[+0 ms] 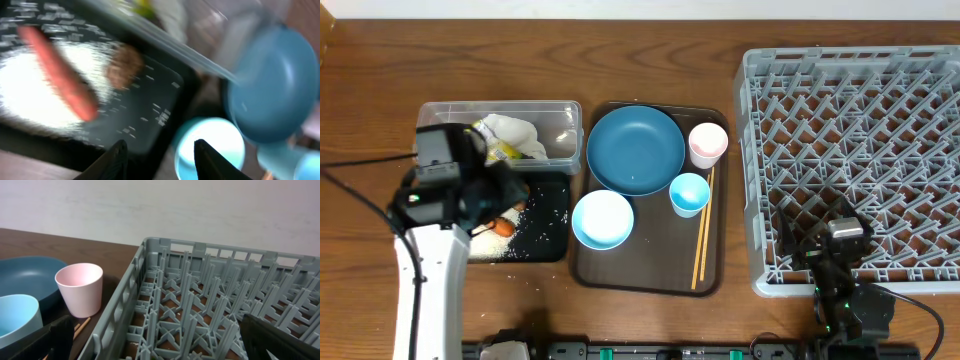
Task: Sort waste into correct bins and load items into the dishwasher rack
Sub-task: 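Lower the carrot onto the black tray and release it, then move the left gripper over the light-blue cup and grasp it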
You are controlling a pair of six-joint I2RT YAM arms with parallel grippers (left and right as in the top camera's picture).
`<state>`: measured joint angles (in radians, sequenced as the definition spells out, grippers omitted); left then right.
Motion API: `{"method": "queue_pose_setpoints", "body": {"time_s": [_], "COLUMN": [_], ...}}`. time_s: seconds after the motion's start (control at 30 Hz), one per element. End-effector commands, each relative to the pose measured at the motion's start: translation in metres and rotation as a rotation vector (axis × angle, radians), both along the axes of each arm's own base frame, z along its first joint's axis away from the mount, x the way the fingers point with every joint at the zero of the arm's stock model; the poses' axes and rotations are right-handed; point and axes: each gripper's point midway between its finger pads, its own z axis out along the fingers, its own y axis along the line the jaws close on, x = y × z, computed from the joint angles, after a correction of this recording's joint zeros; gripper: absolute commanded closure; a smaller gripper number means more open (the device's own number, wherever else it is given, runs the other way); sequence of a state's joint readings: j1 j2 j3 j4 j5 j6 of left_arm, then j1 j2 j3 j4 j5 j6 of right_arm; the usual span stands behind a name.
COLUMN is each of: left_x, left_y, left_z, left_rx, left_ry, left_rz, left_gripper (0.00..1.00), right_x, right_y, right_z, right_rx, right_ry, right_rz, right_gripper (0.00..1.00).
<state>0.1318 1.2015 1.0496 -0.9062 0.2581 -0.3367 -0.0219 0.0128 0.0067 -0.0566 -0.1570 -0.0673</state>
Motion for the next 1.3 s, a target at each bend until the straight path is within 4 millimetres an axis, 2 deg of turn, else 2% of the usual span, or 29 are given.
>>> {"method": "queue_pose_setpoints", "body": {"time_s": [0.0, 0.23, 0.4, 0.57, 0.7, 0.8, 0.9, 1.17, 1.27], "left_x": [0.001, 0.007, 0.017, 0.027, 0.032, 0.035, 0.042, 0.071, 0.07], "left_y": [-0.042, -0.125, -0.174, -0.215, -0.239, -0.247, -0.242, -0.208, -0.213], "left_z": [0.009, 0.011, 0.004, -0.008, -0.028, -0.033, -0.021, 0.069, 0.083], "left_rx": [-0.065, -0.126, -0.117, -0.14, -0.151, -0.142, -0.084, 0.184, 0.203], "left_ry": [-0.034, -0.083, -0.126, -0.16, -0.132, -0.1, -0.086, -0.171, -0.148], "left_rz": [-0.188, -0.416, -0.515, -0.595, -0.622, -0.64, -0.63, -0.591, -0.631], "left_gripper": [0.56, 0.57, 0.57, 0.57, 0.57, 0.56, 0.57, 0.56, 0.56], "right_x": [0.0, 0.0, 0.0, 0.0, 0.0, 0.0, 0.0, 0.0, 0.0], "right_y": [0.002, 0.002, 0.002, 0.002, 0.002, 0.002, 0.002, 0.002, 0.002], "right_z": [-0.001, -0.001, -0.001, -0.001, -0.001, -0.001, -0.001, -0.001, -0.001], "right_rx": [-0.012, -0.012, -0.012, -0.012, -0.012, -0.012, -0.012, -0.012, -0.012], "right_ry": [0.003, 0.003, 0.003, 0.003, 0.003, 0.003, 0.003, 0.003, 0.003], "right_rz": [0.01, 0.009, 0.009, 0.009, 0.009, 0.009, 0.009, 0.009, 0.009], "right_gripper": [0.01, 0.01, 0.01, 0.01, 0.01, 0.01, 0.01, 0.01, 0.01]}}
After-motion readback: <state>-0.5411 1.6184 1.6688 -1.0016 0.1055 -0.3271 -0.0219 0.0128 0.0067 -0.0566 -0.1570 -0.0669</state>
